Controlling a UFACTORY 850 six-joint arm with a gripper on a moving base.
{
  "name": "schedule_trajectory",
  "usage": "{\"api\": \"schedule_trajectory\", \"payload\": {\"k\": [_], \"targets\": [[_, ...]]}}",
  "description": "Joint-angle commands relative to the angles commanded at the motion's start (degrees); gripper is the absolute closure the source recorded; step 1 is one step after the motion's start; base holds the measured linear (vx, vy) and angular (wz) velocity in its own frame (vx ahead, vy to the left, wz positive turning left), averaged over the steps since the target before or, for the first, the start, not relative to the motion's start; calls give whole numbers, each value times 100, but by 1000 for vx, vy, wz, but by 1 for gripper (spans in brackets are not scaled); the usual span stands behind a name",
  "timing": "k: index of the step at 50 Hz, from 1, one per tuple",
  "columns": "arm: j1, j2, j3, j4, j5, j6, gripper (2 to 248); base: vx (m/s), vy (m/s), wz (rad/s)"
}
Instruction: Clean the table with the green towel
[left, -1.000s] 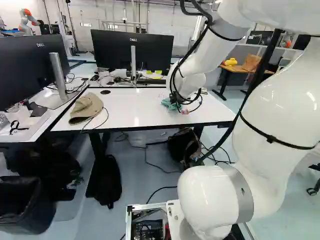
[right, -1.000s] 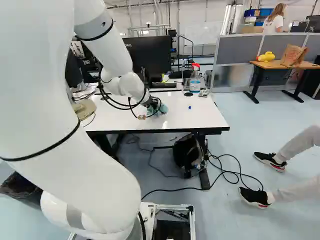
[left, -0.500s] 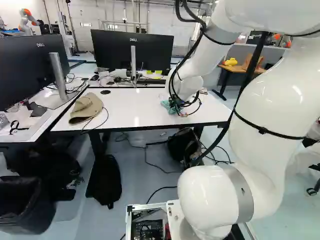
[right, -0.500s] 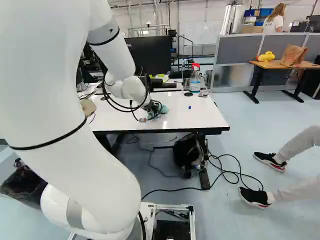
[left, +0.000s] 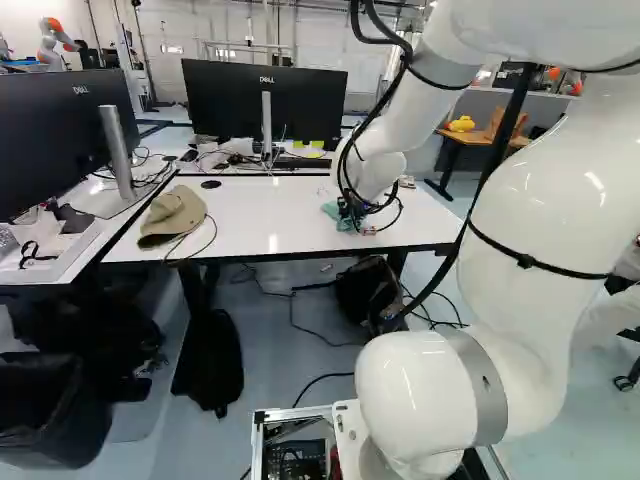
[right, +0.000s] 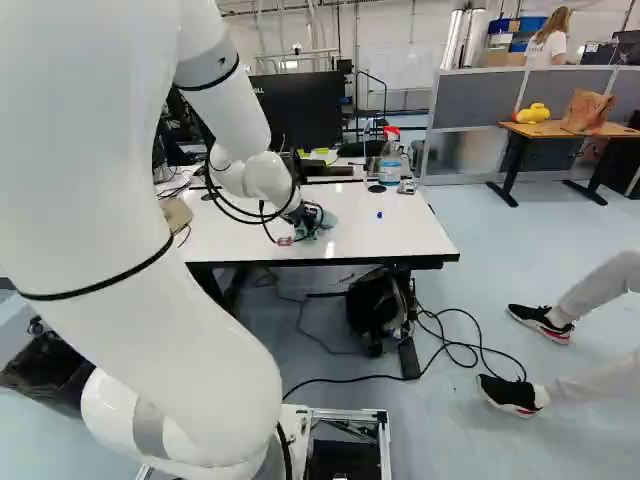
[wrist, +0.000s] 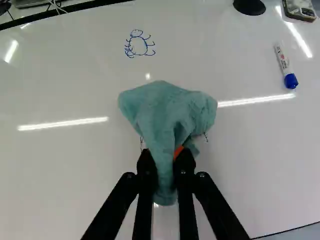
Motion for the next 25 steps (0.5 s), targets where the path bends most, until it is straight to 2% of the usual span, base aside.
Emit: {"api": "schedule_trajectory", "payload": {"k": [14, 25], "targets": [[-9, -13, -13, 0, -74, 0, 200, 0, 0, 0], [-117, -226, -245, 0, -74, 0, 200, 0, 0, 0]]}}
